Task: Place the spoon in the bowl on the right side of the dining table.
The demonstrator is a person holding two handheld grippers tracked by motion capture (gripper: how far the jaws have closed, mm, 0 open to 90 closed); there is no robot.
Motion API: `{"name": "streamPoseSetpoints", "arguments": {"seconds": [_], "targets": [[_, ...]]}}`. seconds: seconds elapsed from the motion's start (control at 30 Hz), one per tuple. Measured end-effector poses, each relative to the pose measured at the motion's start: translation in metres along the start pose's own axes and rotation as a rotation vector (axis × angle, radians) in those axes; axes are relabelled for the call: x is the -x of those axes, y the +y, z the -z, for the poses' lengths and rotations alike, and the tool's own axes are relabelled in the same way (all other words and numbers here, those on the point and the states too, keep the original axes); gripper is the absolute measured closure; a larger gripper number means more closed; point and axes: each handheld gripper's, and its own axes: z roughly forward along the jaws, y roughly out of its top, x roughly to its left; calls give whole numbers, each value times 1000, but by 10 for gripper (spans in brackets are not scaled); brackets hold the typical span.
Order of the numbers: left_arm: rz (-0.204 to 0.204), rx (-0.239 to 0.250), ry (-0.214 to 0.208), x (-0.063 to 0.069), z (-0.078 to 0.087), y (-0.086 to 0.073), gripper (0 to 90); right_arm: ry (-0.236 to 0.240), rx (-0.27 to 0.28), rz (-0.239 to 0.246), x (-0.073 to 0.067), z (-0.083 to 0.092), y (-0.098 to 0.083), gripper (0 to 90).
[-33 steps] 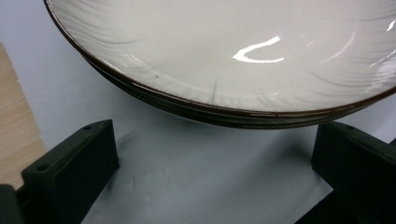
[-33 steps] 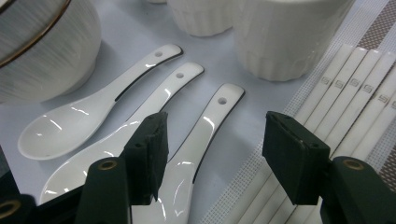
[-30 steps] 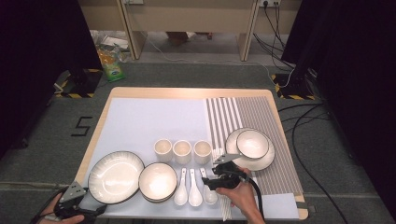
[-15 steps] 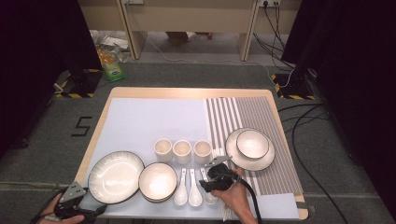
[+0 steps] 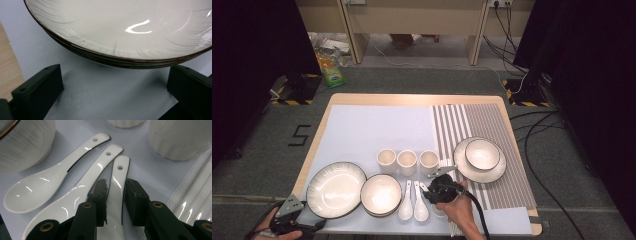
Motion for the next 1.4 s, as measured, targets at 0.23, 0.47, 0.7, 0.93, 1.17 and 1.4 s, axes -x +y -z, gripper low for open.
{"name": "streamPoseSetpoints", "arguments": {"seconds": [0.23,0.47,0.7,0.93,1.17,1.4], "targets": [[2,5,3,0,0,0,0,-7,10,-16,4,-1,2,752],[0,5,-6,0,1,-1,0,7,3,-46,9,-2,4,752],[-1,6,-5,0,0,-1,0,22,-8,-38,11,-2,6,760],[-1,4,-5,0,0,-1,0,9,1,-27,12,1,6,777],[-1,7,-5,0,0,-1,0,21,-13,-14,10,0,8,829],[2,18,1,0,0,-2,0,26,-45,8,9,-5,11,840]]}}
